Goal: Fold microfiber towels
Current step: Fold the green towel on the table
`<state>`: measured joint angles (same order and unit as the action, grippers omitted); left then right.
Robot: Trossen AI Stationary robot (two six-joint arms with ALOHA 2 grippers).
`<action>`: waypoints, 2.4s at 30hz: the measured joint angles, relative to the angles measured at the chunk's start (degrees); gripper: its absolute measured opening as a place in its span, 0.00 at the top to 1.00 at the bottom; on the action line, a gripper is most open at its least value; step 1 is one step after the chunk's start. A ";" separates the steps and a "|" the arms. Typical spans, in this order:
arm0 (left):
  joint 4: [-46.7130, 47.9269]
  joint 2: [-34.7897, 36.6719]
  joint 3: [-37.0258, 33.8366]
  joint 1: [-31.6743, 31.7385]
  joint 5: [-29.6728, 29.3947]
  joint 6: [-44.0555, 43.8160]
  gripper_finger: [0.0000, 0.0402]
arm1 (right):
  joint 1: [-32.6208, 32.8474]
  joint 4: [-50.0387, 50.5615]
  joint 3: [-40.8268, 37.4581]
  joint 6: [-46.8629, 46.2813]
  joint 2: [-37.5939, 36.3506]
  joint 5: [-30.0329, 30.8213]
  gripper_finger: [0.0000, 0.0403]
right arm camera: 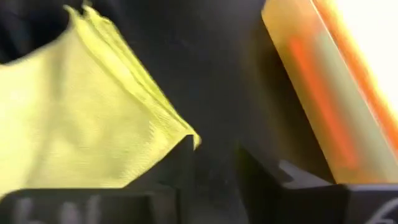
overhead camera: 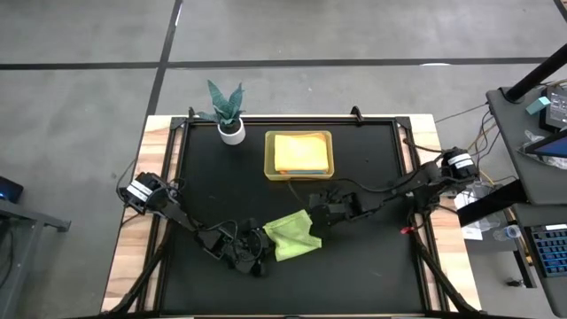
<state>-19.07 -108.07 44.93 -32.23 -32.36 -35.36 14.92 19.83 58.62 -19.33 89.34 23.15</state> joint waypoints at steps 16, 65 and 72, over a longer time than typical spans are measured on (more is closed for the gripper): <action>-0.02 0.00 -0.07 0.37 0.24 -0.06 0.87 | 0.00 -43.61 -15.13 -2.49 5.98 -19.01 0.98; 0.24 0.11 -0.11 0.74 0.87 1.27 0.87 | 4.93 -37.77 -4.54 9.79 14.26 -18.94 0.98; 0.24 0.11 -0.06 0.76 0.83 1.28 0.87 | 6.65 -35.19 1.20 11.92 19.02 -21.82 0.98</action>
<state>-18.83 -107.96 44.87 -31.46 -31.53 -34.08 21.57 -15.35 59.82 -7.42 108.36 1.33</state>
